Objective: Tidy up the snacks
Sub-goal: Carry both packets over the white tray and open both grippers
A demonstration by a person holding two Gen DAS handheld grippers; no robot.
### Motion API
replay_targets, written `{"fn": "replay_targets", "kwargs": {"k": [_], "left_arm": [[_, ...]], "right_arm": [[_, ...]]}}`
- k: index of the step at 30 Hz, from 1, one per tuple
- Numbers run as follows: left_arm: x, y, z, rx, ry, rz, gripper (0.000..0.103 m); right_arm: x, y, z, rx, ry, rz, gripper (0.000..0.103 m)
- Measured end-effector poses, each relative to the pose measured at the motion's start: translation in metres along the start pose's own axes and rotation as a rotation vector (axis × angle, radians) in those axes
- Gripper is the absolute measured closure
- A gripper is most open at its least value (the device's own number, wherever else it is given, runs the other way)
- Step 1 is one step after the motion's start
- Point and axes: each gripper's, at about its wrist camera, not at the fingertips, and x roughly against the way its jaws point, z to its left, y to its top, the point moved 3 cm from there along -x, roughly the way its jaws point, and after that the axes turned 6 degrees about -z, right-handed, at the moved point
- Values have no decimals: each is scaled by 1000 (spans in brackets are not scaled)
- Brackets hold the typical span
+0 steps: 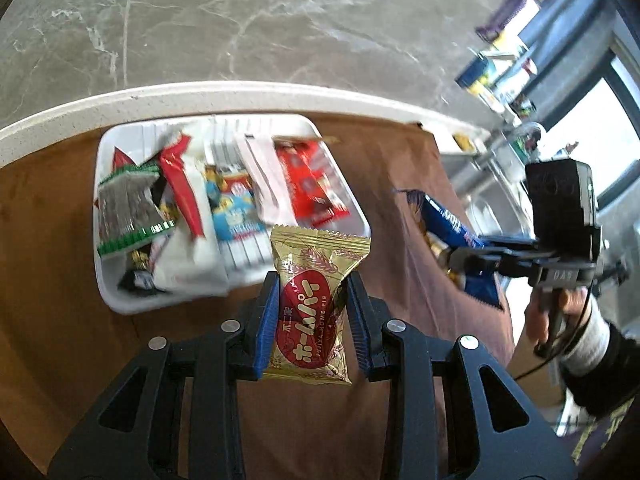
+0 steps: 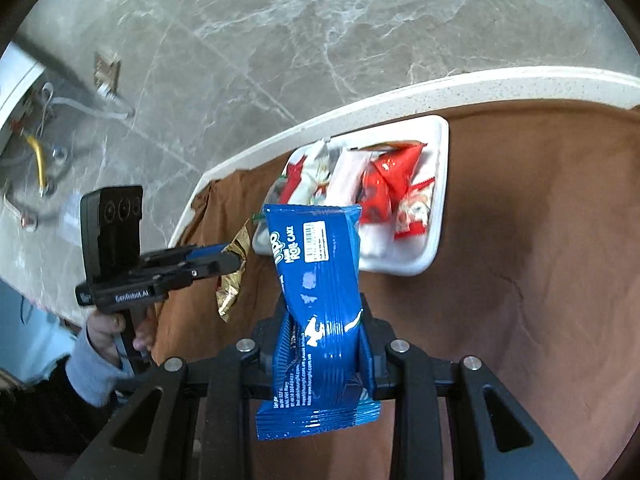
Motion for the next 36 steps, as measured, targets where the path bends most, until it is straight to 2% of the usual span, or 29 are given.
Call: {"fn": "replay_targets", "kwargs": {"k": [8, 17, 22, 30, 32, 34, 36], "left_arm": [[-23, 39, 33, 104, 9, -42, 73], [-53, 77, 60, 154, 24, -66, 73], [-70, 89, 67, 166, 30, -69, 73], [-94, 91, 76, 192, 44, -79, 72], [-99, 91, 76, 181, 63, -81, 68], [-100, 91, 75, 173, 71, -89, 48], [-99, 91, 74, 166, 76, -106, 46]], "right_arm": [[-35, 31, -6, -79, -2, -23, 72], [-71, 73, -1, -137, 0, -70, 72], [-93, 89, -7, -163, -31, -73, 71], [-119, 91, -18, -163, -111, -52, 68], [-122, 90, -22, -161, -119, -50, 60], [-123, 89, -22, -155, -124, -57, 60], [-122, 88, -20, -143, -124, -64, 53]]}}
